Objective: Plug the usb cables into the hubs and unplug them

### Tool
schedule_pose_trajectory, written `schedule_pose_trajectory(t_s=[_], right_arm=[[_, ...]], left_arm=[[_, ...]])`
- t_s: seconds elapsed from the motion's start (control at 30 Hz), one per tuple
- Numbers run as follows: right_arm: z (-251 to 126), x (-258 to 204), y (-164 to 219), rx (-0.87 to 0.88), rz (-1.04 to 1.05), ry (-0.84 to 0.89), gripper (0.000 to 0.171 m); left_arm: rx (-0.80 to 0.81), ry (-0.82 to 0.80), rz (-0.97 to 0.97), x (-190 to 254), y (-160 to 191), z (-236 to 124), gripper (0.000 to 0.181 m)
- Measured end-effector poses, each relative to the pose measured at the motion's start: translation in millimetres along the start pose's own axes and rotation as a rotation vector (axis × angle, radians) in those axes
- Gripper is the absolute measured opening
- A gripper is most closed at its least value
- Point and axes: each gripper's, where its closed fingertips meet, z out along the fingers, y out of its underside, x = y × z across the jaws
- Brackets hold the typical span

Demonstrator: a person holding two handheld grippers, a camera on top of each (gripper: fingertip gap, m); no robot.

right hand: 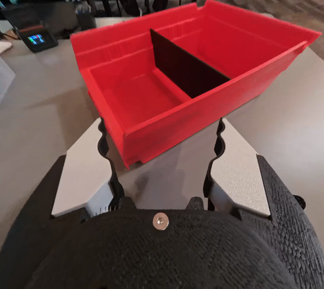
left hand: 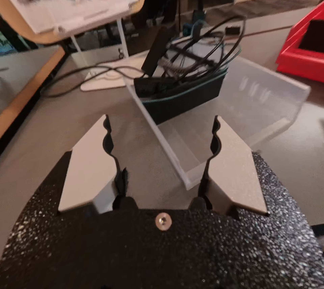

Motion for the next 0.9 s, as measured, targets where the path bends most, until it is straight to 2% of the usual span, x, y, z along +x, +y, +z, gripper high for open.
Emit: schedule_pose_trajectory(t_s=[0.1,0.27,0.3,0.37,0.43,0.47,0.5,0.53,0.63,0.73,0.8,0.9], right_arm=[[6,6,9,-0.051,-0.029,0.069,0.116],[-9,36,8,-0.065,-0.018,0.168,0.103],[-14,48,9,-0.071,-0.026,0.208,0.101],[-25,74,8,-0.079,-0.049,0.296,0.083],[-32,99,7,-0.084,-0.077,0.357,0.056],[-32,107,7,-0.090,-0.071,0.356,0.044],[-30,111,7,-0.095,-0.052,0.329,0.038],[-26,110,9,-0.115,-0.029,0.269,0.022],[-18,117,16,-0.181,0.009,0.189,0.003],[-16,125,14,-0.177,-0.011,0.189,0.002],[-15,129,14,-0.181,-0.011,0.182,0.002],[-21,136,14,-0.201,-0.035,0.174,0.001]], left_arm=[[-0.047,0.028,-0.034,-8,20,11,0.117],[-0.160,0.122,-0.092,-3,49,32,0.112],[-0.176,0.131,-0.095,-3,54,34,0.106],[-0.180,0.122,-0.094,-7,56,36,0.098],[-0.185,0.077,-0.080,-16,56,35,0.075],[-0.197,0.063,-0.080,-21,58,35,0.067],[-0.210,0.063,-0.090,-23,59,37,0.059],[-0.217,0.075,-0.104,-24,60,38,0.054],[-0.235,0.108,-0.099,-24,60,44,0.022],[-0.258,0.016,-0.090,-43,61,49,0.007],[-0.256,-0.051,-0.054,-59,62,51,0.005],[-0.235,-0.056,-0.117,-73,62,53,0.002]])
